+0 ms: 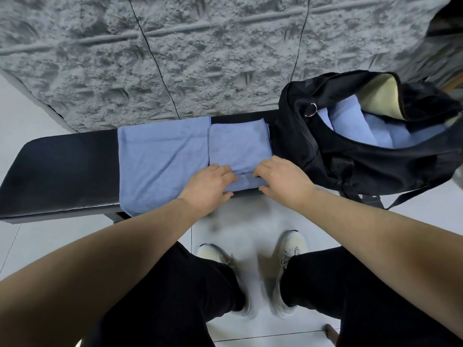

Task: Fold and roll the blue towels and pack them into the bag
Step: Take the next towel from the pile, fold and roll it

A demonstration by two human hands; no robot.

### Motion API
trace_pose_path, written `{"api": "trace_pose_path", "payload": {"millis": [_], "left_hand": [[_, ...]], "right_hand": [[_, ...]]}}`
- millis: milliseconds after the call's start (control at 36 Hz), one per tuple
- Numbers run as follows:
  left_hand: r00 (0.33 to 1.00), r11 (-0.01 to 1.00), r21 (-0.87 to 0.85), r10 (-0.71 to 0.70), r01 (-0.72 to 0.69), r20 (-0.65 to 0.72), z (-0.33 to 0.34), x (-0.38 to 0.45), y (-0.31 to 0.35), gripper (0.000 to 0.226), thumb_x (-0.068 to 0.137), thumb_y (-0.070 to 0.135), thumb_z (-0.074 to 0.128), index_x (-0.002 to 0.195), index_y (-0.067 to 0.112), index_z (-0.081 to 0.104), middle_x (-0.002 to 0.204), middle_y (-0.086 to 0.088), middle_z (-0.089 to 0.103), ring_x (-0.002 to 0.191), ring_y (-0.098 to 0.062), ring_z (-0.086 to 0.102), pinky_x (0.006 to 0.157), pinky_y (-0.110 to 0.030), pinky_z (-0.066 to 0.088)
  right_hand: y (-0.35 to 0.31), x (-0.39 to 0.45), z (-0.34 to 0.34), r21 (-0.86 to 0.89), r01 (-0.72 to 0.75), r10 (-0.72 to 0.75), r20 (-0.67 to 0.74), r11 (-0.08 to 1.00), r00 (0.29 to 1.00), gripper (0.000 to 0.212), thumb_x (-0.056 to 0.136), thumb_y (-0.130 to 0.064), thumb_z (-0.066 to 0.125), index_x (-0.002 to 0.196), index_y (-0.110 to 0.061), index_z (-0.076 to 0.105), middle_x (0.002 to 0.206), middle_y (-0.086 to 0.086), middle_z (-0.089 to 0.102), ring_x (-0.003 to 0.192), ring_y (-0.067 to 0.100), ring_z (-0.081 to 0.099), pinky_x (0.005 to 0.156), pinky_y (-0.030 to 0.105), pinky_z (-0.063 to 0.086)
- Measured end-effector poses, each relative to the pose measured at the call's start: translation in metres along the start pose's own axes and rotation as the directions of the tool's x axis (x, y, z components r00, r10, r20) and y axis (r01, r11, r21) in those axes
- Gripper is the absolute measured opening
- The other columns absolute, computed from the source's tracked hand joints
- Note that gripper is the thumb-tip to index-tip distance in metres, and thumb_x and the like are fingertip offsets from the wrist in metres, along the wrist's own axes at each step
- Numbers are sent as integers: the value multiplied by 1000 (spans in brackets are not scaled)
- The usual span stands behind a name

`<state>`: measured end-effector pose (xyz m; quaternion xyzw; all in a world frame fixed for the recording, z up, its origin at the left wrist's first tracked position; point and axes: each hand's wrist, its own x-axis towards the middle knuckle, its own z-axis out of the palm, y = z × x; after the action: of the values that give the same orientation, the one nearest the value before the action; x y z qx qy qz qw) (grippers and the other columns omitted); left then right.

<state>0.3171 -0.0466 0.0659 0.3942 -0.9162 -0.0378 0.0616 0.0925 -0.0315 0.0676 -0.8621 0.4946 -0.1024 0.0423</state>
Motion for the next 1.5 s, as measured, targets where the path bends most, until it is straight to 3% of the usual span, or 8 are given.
{"api": "trace_pose_path", "payload": {"millis": [167, 417, 750, 917, 1056, 1167, 1306, 1500], "left_hand": [[997, 996, -55, -71, 69, -27, -2, 2, 5, 31, 65, 3, 75, 95, 7, 71, 83, -8, 65, 67, -32, 60, 57, -38, 54], [981, 973, -131, -186, 192, 59, -7, 0, 11, 39, 83, 22, 57, 122, 21, 56, 100, -2, 66, 90, -26, 56, 77, -42, 49], [981, 941, -280, -193, 192, 24, -2, 1, 10, 30, 95, 16, 53, 123, 11, 61, 119, -3, 55, 104, -23, 54, 85, -23, 36], [955, 917, -269, -290, 294, 55, -1, 8, 9, 31, 99, 15, 47, 127, 17, 61, 117, -5, 53, 109, -28, 46, 97, -33, 34], [926, 892, -246, -363, 378, 105, -2, 14, 9, 34, 102, 22, 42, 131, 27, 58, 120, 0, 54, 117, -24, 41, 98, -32, 25], [920, 861, -333, -385, 385, 70, -1, 14, 8, 32, 98, 18, 48, 126, 28, 59, 115, 2, 59, 110, -23, 46, 97, -33, 32], [937, 870, -386, -347, 306, -39, 1, 13, 2, 20, 93, 14, 56, 109, 21, 64, 110, 2, 58, 96, -25, 56, 87, -42, 46], [964, 965, -148, -235, 216, -122, 0, 14, 3, 22, 93, 18, 53, 102, 15, 72, 99, -1, 62, 86, -27, 56, 77, -35, 38]], "right_hand": [[-4, 1, 3, -38, -24, 23, -45, 999, 999, 28, 57, -2, 76, 84, -7, 71, 75, 6, 66, 68, 29, 60, 62, 30, 44], [-11, -4, -4, -39, -127, 128, 26, 991, 991, 35, 82, -12, 55, 115, -11, 65, 105, 4, 66, 100, 26, 55, 84, 32, 34], [-11, -3, -6, 30, -214, 212, 64, 976, 975, 31, 87, -23, 51, 112, -12, 65, 104, 3, 66, 98, 24, 53, 77, 29, 29], [-9, 1, -8, 90, -249, 245, 47, 964, 968, 35, 87, -22, 50, 122, -18, 54, 97, -1, 63, 92, 23, 52, 68, 30, 33], [-7, 2, -6, 113, -210, 213, -15, 971, 977, 27, 85, -9, 53, 110, -18, 60, 99, 2, 60, 84, 28, 53, 65, 33, 36], [-3, 6, 0, 1, -143, 143, -98, 990, 985, 24, 68, 3, 71, 87, -13, 69, 86, 3, 61, 73, 30, 53, 61, 31, 37], [-6, 9, -2, 15, -109, 110, -100, 994, 989, 40, 59, 9, 76, 90, -17, 69, 75, 1, 61, 62, 25, 51, 54, 28, 38], [-7, 7, 0, -20, -107, 106, -54, 994, 993, 28, 54, 4, 76, 78, -11, 72, 69, 4, 63, 56, 28, 55, 51, 29, 44]]}}
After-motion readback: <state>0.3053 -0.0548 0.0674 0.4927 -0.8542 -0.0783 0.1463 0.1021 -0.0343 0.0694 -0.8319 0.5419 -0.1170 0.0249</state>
